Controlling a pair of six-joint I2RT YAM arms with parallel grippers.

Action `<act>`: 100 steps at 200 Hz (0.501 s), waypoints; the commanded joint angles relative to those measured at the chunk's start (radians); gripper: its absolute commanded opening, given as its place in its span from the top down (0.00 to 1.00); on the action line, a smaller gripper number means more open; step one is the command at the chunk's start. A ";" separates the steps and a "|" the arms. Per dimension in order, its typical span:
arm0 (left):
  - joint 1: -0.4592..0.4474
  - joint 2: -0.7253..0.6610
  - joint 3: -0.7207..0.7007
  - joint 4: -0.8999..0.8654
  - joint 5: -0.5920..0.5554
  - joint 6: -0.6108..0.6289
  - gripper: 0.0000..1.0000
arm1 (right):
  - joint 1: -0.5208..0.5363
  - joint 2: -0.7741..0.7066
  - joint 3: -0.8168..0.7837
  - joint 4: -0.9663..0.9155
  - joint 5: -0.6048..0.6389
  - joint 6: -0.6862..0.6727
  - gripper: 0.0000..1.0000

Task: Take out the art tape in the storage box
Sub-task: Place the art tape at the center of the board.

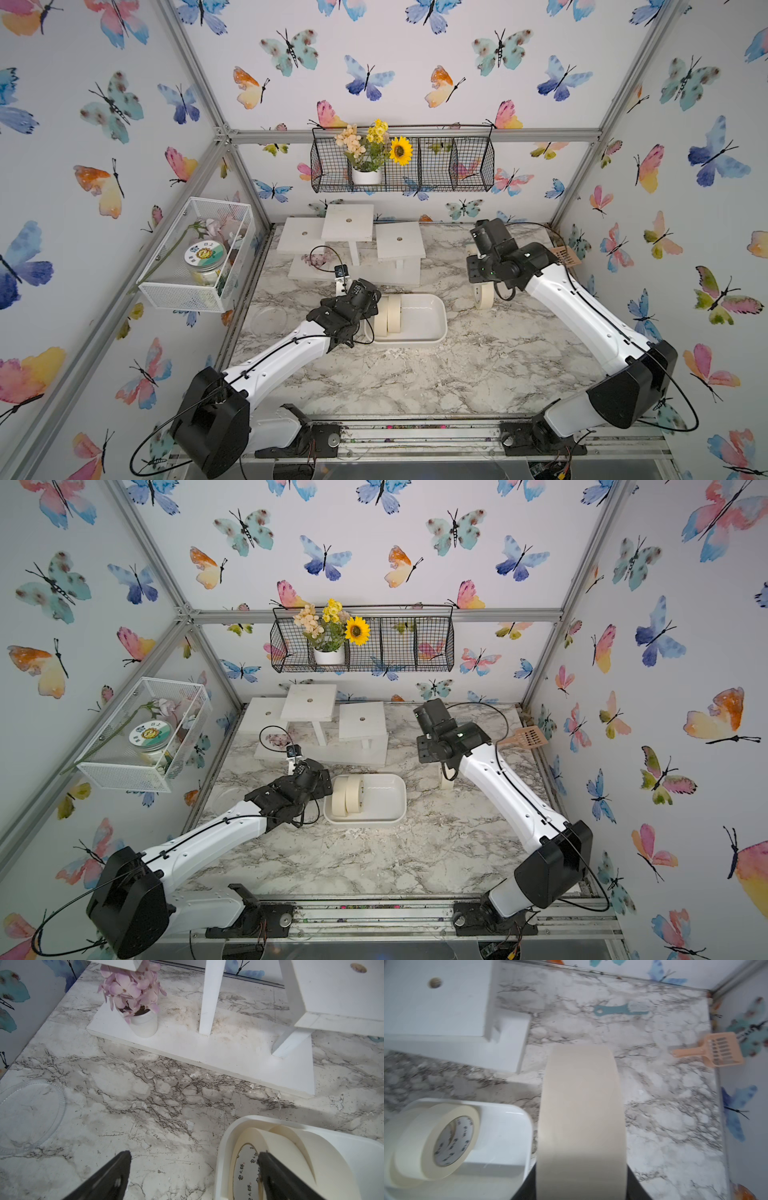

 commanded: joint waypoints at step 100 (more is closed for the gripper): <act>-0.004 -0.045 -0.012 0.062 0.141 -0.043 0.07 | -0.325 0.005 -0.224 0.223 -0.171 -0.208 0.97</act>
